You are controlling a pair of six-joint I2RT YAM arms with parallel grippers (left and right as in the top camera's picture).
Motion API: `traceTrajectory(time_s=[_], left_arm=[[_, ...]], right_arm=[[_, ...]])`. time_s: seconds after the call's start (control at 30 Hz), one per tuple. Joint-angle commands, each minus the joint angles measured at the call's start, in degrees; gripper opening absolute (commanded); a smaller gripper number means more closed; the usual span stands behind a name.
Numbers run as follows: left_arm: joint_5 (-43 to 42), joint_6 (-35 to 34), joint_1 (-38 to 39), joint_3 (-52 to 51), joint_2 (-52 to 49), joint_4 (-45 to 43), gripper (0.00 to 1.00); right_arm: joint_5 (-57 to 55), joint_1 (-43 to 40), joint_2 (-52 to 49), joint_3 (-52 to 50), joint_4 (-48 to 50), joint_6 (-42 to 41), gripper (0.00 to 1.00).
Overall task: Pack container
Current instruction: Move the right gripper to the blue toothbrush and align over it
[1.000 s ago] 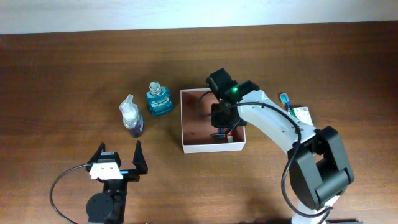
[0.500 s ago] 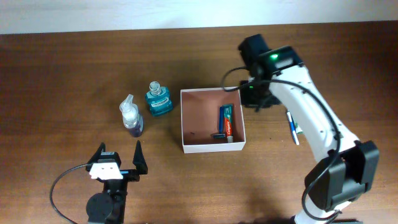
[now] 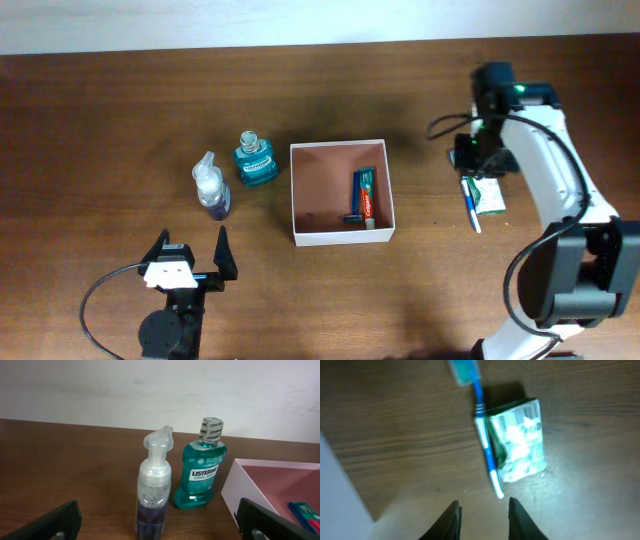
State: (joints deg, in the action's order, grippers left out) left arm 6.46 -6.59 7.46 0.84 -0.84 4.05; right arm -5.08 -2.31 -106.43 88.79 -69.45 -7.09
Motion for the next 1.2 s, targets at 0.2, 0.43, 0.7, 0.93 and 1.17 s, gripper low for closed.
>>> traceTrajectory(time_s=[0.2, 0.43, 0.7, 0.93, 1.17], left_arm=[[0.87, 0.9, -0.28, -0.33, 0.5, -0.11, 0.99], [0.87, 0.9, -0.28, -0.33, 0.5, -0.13, 0.99], [0.87, 0.9, -0.28, -0.33, 0.5, -0.11, 0.99], [0.87, 0.9, -0.28, -0.33, 0.5, -0.11, 0.99], [0.87, 0.9, -0.28, -0.33, 0.5, -0.11, 0.99]], right_arm=[[8.22, -2.14, 0.22, -10.23, 6.93, 11.63, 0.28], [6.1, -2.23, 0.2, -11.04, 9.03, 11.63, 0.27], [4.48, -2.23, 0.2, -14.67, 15.54, 12.24, 0.27], [2.25, -2.27, 0.15, -15.28, 17.88, 12.22, 0.27], [1.42, -2.27, -0.28, -17.46, 19.43, 11.06, 0.27]])
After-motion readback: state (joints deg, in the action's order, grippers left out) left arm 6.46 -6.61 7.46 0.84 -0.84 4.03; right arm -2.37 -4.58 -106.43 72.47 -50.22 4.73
